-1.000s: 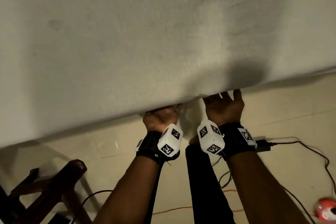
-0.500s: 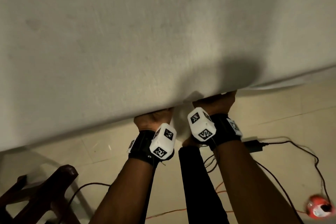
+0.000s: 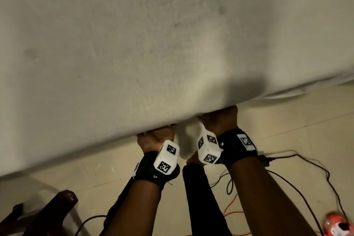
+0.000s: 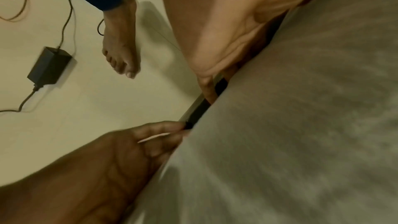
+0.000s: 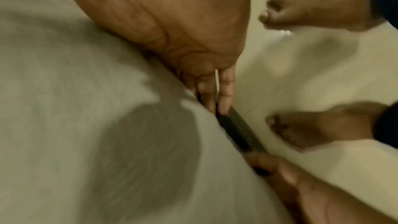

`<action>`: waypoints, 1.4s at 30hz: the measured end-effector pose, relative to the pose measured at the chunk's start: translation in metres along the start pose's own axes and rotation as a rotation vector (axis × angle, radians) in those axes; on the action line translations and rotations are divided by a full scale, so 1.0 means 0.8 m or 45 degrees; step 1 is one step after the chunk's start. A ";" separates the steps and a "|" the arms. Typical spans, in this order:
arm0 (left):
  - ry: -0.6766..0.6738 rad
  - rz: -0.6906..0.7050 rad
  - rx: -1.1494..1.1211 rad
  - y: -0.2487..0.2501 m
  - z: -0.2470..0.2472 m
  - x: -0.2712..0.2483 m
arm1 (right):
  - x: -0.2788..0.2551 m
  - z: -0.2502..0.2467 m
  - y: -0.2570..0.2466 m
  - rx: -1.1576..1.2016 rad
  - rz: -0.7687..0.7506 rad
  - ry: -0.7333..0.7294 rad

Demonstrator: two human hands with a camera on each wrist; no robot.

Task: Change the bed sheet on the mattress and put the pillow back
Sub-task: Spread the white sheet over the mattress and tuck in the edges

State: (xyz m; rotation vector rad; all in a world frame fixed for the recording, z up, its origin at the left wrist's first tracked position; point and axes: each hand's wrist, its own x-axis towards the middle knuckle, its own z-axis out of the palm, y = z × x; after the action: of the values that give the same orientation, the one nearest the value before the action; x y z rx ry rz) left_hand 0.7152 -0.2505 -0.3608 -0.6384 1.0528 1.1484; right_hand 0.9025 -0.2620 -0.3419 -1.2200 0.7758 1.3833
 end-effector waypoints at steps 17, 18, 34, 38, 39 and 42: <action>0.448 -0.310 0.737 -0.130 0.048 -0.130 | -0.158 -0.057 -0.178 -0.504 -0.084 0.156; 0.412 -0.350 0.794 -0.149 0.056 -0.138 | -0.167 -0.059 -0.194 -0.503 -0.128 0.162; -0.027 -0.524 1.695 -0.406 0.197 -0.130 | -0.072 -0.149 -0.513 -0.685 -0.709 0.687; 0.084 -0.556 1.633 -0.436 0.211 -0.115 | -0.055 -0.169 -0.541 -1.040 -0.808 0.539; 0.100 -0.558 1.634 -0.439 0.212 -0.112 | -0.058 -0.181 -0.547 -1.126 -0.837 0.508; 0.099 -0.609 1.627 -0.441 0.214 -0.110 | -0.076 -0.221 -0.570 -1.199 -0.857 0.533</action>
State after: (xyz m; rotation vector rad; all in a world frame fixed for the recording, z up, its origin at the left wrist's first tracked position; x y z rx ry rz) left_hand 1.0999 -0.2549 -0.2462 0.1140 1.3475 -0.0822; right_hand 1.3787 -0.3523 -0.2505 -2.2842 -0.1217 0.9088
